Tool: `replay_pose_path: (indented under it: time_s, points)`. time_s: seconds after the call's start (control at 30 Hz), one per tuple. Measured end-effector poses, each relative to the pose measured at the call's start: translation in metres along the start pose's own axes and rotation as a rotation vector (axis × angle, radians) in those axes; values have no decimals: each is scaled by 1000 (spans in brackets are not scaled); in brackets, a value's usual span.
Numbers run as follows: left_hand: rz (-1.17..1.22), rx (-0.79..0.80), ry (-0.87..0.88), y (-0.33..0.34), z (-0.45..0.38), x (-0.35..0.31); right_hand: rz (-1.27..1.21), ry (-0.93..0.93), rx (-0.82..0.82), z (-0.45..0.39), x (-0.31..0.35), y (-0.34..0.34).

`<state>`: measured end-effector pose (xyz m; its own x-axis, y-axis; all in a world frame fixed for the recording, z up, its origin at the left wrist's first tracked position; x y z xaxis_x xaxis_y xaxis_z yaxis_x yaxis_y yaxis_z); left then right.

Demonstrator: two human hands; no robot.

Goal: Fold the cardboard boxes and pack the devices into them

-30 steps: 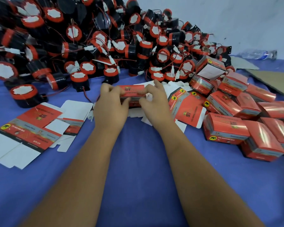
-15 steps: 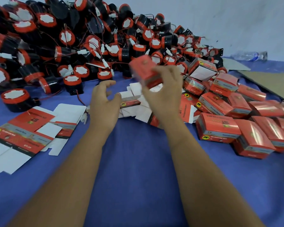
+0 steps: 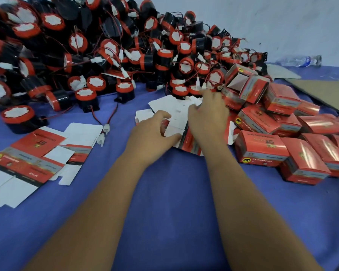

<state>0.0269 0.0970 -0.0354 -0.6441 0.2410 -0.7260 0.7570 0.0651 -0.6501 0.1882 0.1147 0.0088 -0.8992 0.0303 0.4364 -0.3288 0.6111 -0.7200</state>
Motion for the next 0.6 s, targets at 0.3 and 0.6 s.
replay_pose_path:
  time_s: [0.3,0.6]
  points:
    - [523,-326,-27,-38,-2,11,-128,-36,118,0,14,12]
    - [1012,-579,-41,-78,-4,34,-811,134,70,14,45,5]
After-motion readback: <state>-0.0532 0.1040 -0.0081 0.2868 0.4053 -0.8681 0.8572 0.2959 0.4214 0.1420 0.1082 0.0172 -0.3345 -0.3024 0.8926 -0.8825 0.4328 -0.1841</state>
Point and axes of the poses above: each hand's wrist, its own z-axis away from the middle knuckle, its own y-axis out of the palm, x = y × z, the point moved 7 cm from there along -z, towards the middle knuckle, and after that the axes turned 3 degrees about z, right-handed, at the moved point
